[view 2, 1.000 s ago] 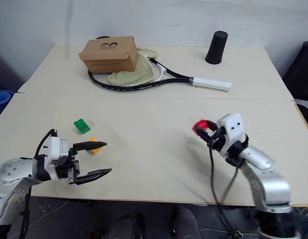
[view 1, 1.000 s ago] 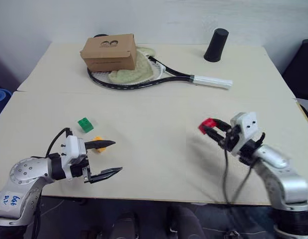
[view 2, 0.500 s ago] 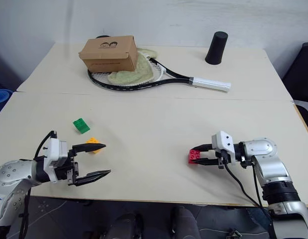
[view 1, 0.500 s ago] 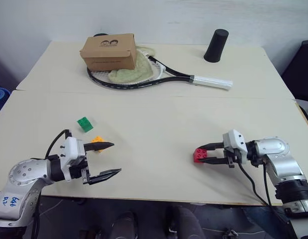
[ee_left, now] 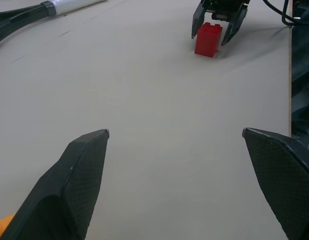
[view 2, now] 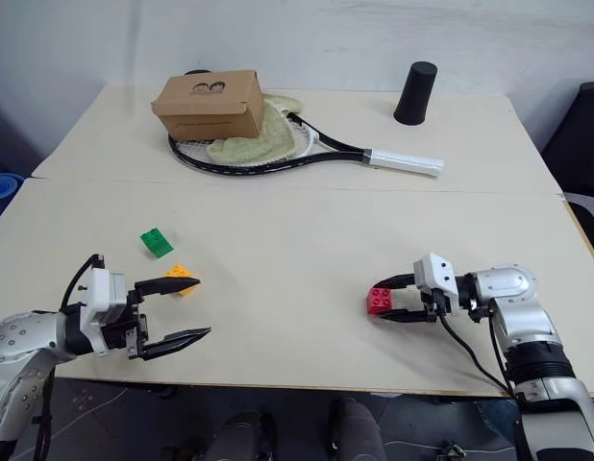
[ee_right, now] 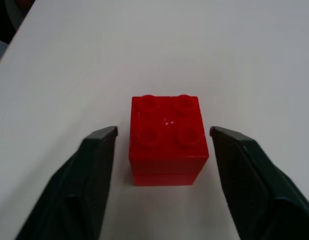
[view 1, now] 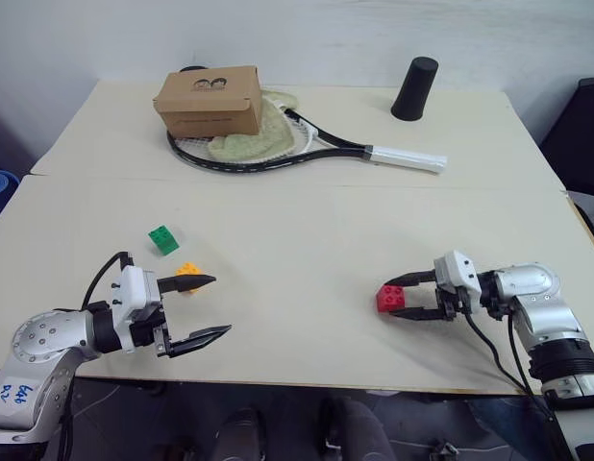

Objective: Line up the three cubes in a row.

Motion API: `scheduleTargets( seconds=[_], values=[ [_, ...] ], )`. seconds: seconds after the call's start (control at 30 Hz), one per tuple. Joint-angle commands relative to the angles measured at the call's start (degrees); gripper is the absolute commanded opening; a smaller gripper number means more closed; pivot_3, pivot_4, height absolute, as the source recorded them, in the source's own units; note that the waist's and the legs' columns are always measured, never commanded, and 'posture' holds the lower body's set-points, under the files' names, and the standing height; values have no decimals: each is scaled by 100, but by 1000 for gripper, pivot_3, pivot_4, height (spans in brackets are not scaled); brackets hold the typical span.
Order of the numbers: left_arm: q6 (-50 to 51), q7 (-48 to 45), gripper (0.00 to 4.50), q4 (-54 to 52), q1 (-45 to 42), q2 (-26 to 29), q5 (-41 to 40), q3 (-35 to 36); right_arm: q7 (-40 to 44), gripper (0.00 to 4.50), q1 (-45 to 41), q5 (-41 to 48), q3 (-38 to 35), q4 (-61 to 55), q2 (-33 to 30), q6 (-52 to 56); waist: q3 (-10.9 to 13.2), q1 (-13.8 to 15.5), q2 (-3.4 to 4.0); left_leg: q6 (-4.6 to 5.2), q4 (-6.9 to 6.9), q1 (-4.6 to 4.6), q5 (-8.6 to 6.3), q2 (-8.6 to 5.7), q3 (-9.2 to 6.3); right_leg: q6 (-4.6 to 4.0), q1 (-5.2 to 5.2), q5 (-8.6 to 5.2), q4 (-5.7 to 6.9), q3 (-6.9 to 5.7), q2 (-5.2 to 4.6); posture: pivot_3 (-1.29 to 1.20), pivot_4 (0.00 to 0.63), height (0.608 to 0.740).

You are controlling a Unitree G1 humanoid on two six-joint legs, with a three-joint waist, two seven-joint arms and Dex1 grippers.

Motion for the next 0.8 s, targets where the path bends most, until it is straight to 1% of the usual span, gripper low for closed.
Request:
scheduleTargets(
  seconds=[0.03,0.07,0.13,0.23,0.3,0.37,0.4,0.47,0.53,0.6,0.7,0.8],
  values=[
    [-69,1,4500,-177,109,16,-35,226,-116,4122,67,348,-427,-405,-50,126,0,-1,0,0,0,0,0,0,0,0,0,0,0,0,0,0,150,740],
    [-107,6,4500,-196,190,35,-15,332,-145,4463,135,487,-579,-623,-149,215,0,-8,1,-1,-1,0,-1,1,0,0,-1,0,1,0,0,0,150,740],
    [-115,14,4500,-285,404,94,-9,592,-186,4463,373,812,-906,-1226,-365,510,1,-2,2,-3,-2,-2,-2,3,2,-2,-5,-1,3,0,0,0,150,740],
    [-92,58,4500,-322,885,73,-24,1160,-146,4463,975,1175,-1293,-2005,-641,811,1,7,2,-5,-10,-5,-5,6,1,-6,-9,-4,-1,-2,1,0,150,740],
    [14,299,4500,-184,1150,-178,-261,1734,-378,4463,1349,1368,-1597,-2285,-644,1006,1,5,2,14,-12,-1,-18,7,0,-7,-6,-4,-7,-5,2,0,150,740],
    [41,515,4500,80,1338,-399,-381,2224,-517,4463,1677,1583,-1872,-2498,-446,938,1,3,2,18,-11,3,-23,7,-1,-7,-1,-5,-7,-3,1,0,150,740],
    [39,548,4500,146,1389,-442,-376,2332,-534,4463,1764,1666,-1945,-2563,-373,900,1,-1,2,19,-11,3,-24,8,-1,-8,-2,-5,-7,-4,1,0,150,740],
    [-17,581,4500,662,1585,-525,-278,2667,-716,4463,1938,1920,-2146,-2701,58,660,1,-6,2,18,-10,7,-24,7,0,-11,-1,-4,-3,-3,2,0,150,740],
    [-119,643,4500,1238,1669,-576,-191,2927,-859,4463,2116,1979,-2212,-2862,393,482,1,-10,2,14,-12,12,-22,11,1,-17,-1,-2,-3,-2,9,0,150,740],
    [-213,770,4500,1801,1572,-598,-159,3101,-1058,4463,2233,1911,-2185,-2995,620,427,1,-1,2,12,-16,10,-23,12,1,-21,-5,-5,-2,-4,10,0,150,740],
    [-282,849,4500,2364,1376,-558,-150,3173,-1046,4463,2388,2556,-2028,-3349,538,1457,0,10,0,11,-17,4,-23,12,0,-22,-9,-5,-3,-6,6,0,150,740],
    [-333,648,4500,2353,990,-320,-111,2835,-1221,4463,2254,2220,-2096,-3451,753,916,-6,36,-10,16,-14,3,-25,9,-4,-21,-5,-4,-4,-7,-5,0,150,740]
  ],
)
